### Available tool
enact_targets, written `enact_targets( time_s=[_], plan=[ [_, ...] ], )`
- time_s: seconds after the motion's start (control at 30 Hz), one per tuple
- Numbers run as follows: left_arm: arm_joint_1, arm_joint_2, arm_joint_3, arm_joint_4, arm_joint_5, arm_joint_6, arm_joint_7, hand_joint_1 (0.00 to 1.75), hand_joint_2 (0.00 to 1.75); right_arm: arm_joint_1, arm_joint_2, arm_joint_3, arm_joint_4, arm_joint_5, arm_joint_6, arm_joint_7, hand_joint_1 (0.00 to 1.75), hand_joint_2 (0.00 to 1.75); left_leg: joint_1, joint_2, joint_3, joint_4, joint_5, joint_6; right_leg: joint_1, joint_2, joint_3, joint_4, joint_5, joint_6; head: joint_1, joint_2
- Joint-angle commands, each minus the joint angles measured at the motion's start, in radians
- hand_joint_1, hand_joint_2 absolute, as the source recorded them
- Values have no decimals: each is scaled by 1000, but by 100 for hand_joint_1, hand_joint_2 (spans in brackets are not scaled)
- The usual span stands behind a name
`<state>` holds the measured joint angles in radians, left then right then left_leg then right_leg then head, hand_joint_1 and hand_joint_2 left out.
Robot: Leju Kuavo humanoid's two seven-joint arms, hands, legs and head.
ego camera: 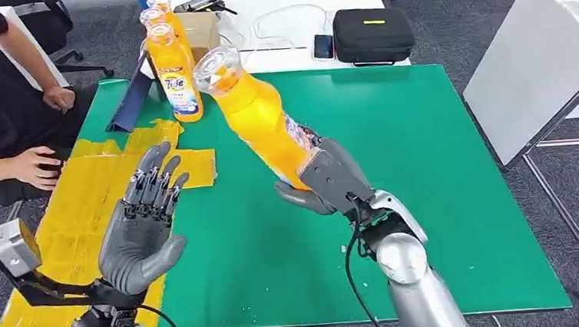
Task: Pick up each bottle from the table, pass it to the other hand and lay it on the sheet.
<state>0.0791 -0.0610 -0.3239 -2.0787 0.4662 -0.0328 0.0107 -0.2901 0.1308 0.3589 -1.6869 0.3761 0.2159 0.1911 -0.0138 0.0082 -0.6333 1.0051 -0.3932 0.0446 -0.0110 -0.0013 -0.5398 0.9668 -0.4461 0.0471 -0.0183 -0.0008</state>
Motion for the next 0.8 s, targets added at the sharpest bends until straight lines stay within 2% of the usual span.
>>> enact_targets(
  time_s=[0.03,0.4,0.5,0.57,0.63,0.7,0.8],
  plan=[
    [-43,13,-38,24,12,36,-28,0,175,-93,-27,133,130,-28,-12,-1,175,175,1,1,2,1,-1,-4,0,2,1,1,0,-2,0,0],
    [-82,42,-106,104,-12,118,-74,0,175,-185,-57,373,263,0,-100,-8,175,175,1,1,2,-1,0,-3,0,2,1,-1,1,-2,0,0],
    [-35,17,-113,75,25,108,-38,0,175,-224,-80,469,269,71,-86,-21,175,175,0,1,1,0,0,-1,0,1,0,0,0,-1,0,0],
    [-51,42,-129,106,-62,127,-58,0,175,-224,-75,487,300,100,-109,-18,175,175,1,2,2,-1,0,-2,0,3,1,-1,0,-1,0,0],
    [-19,12,-135,34,17,115,7,0,175,-262,-80,545,297,87,-81,-6,175,175,1,3,2,-1,0,-3,0,3,1,-1,0,-2,0,0],
    [-33,38,-152,65,-79,147,-15,0,175,-264,-76,562,335,64,-115,-3,175,175,1,3,1,1,-1,-3,0,3,0,0,0,-2,0,0],
    [-43,18,-164,62,11,114,30,0,175,-313,-78,634,340,60,-89,7,175,175,0,1,0,0,0,-2,0,2,0,0,0,-1,0,0]
  ],
)
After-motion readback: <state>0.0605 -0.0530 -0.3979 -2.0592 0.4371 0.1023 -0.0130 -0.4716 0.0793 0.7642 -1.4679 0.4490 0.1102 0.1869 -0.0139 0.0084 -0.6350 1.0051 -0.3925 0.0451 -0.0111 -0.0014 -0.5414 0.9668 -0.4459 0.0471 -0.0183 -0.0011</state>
